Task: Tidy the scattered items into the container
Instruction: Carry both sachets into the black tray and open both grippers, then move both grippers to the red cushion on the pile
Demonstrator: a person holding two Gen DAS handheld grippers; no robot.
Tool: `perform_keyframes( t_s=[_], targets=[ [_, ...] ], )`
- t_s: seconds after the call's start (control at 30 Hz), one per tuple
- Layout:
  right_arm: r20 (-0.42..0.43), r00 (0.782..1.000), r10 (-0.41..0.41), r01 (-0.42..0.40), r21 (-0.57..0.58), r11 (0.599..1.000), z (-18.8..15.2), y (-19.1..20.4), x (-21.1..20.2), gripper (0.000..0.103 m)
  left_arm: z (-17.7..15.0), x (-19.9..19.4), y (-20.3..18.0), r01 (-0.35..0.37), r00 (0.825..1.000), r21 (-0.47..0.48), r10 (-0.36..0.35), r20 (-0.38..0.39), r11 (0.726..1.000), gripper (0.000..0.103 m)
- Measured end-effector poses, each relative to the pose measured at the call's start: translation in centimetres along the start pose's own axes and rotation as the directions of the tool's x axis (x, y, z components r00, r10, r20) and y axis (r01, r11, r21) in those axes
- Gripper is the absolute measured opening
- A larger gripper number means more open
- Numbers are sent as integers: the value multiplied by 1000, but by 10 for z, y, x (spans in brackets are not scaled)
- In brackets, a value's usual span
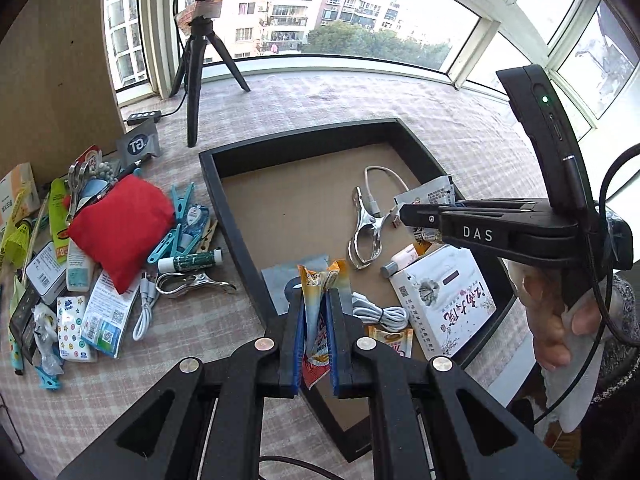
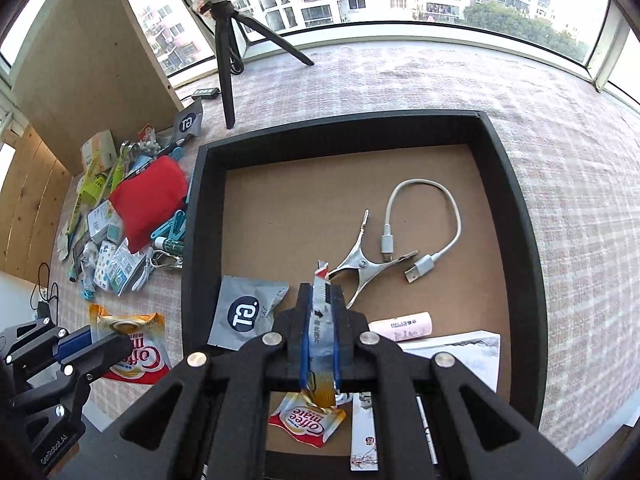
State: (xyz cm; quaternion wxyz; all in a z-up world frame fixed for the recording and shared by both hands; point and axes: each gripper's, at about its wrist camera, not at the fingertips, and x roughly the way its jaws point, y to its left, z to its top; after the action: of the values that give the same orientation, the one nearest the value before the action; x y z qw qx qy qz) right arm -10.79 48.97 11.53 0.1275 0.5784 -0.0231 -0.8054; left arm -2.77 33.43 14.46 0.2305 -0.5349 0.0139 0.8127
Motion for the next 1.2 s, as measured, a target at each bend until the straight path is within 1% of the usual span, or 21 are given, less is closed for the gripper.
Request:
perform_keyframes(
  t_s=[0.13,0.23,0.3,0.33,0.37,0.4,0.43,0.5,0.57,0.83,1.03,1.2],
  targets=[
    [9,1000,-17,16,38,999,-1,-17,-4,8,0,3,-23,8,1000,52,-7,-2,999,9],
    [11,1000,-28,27,47,999,-3,-22,-5,8,-2,3,-35,10,1000,78,-10,-1,997,9],
    [12,999,-31,30,43,999,-4,-23,-5,9,-3,4,-40,30,999,93,-29,-16,995,9],
    [21,999,-31,31,31,999,-4,-21,-6,12,-5,4,-43,44,999,103,-42,-27,994,12],
    [20,999,-39,38,21,999,-4,-19,-6,19,-5,5,-45,54,998,104,-50,-38,993,33],
    [16,999,-50,50,23,998,-3,-18,-6,42,-6,5,-46,68,997,102,-64,-41,992,47],
    [24,998,-56,55,30,998,-2,-18,-7,60,-7,2,-46,78,997,98,-76,-22,992,62],
    [52,998,-45,43,29,999,-1,-16,-11,62,-9,-3,-48,52,999,105,-52,4,993,60],
    [59,997,-40,39,21,999,0,-12,-13,62,-9,-4,-47,31,999,107,-33,10,994,58],
    [56,998,-14,14,-8,1000,4,4,-8,62,-9,-5,-24,-7,1000,51,6,15,999,54],
    [51,999,9,-7,-43,999,7,21,-4,62,-11,-5,4,-61,998,-12,61,19,998,54],
    [57,998,32,-27,-90,996,7,42,0,62,-17,-9,37,-118,992,-60,120,29,991,50]
  ],
)
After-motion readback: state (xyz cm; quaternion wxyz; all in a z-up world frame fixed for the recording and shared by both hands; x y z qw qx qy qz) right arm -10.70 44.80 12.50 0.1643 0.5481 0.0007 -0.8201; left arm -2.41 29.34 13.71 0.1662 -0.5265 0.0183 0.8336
